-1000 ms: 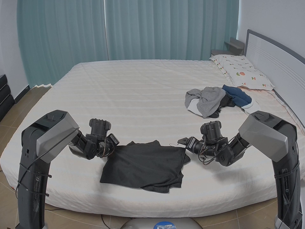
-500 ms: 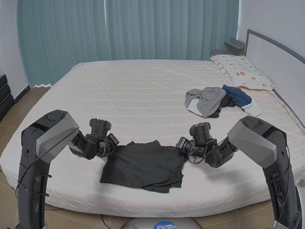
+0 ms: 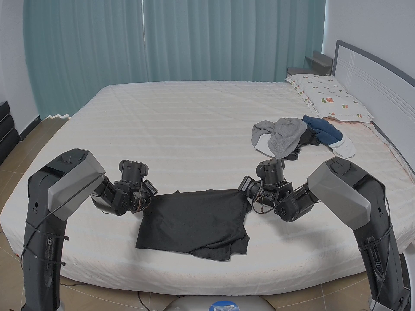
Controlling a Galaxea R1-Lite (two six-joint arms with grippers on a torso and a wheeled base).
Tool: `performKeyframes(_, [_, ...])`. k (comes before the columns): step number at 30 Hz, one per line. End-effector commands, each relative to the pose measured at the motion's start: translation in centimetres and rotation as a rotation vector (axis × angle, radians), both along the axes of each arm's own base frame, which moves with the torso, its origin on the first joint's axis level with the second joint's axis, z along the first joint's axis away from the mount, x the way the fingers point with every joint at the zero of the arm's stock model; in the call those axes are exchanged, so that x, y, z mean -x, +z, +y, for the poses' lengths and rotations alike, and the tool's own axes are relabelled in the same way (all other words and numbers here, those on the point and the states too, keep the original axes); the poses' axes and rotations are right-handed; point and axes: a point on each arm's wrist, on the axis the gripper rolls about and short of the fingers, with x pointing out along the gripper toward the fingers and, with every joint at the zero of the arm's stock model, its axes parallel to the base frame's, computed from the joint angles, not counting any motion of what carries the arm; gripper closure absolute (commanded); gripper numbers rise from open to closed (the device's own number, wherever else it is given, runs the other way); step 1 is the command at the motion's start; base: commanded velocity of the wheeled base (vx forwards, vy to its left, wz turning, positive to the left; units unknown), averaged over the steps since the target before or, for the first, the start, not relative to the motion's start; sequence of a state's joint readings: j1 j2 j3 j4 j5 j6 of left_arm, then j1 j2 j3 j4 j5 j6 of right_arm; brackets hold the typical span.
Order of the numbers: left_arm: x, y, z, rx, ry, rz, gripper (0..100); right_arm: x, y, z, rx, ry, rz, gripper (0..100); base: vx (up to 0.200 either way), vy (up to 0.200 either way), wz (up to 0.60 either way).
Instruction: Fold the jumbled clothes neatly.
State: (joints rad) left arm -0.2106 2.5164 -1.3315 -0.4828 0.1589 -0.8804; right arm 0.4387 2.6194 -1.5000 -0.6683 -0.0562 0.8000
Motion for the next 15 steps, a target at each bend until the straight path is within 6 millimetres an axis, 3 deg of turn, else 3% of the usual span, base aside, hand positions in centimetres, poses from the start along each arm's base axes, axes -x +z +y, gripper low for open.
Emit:
performKeyframes(1, [0.0, -0.1, 0.2, -0.004, 0.011, 0.003, 100, -0.5, -1.2, 0.3, 0.002, 0.000, 0.001, 100, 0.000, 0.000, 0.00])
performKeyframes(6, [0.0, -0.2, 0.2, 0.002, 0.006, 0.004, 100, -0.4, -1.6, 0.5, 0.034, 0.012, -0.007, 100, 0.000, 0.000, 0.00])
performKeyframes(7, [0.0, -0.2, 0.2, 0.002, 0.006, 0.004, 0, -0.4, -1.6, 0.5, 0.040, 0.015, -0.008, 100, 0.000, 0.000, 0.00])
performKeyframes(9, [-0.1, -0.2, 0.2, 0.004, 0.006, 0.004, 0, -0.5, -1.6, 0.5, 0.046, 0.017, -0.014, 100, 0.000, 0.000, 0.00])
performKeyframes(10, [-0.1, -0.3, 0.2, 0.005, 0.003, 0.006, 0, -0.5, -1.5, 0.5, 0.046, 0.017, -0.018, 0, 0.000, 0.000, 0.00])
performKeyframes(15, [-0.1, -0.4, 0.2, 0.006, 0.004, 0.007, 0, -0.3, -0.4, 0.1, 0.046, 0.019, -0.051, 0, 0.000, 0.000, 0.00])
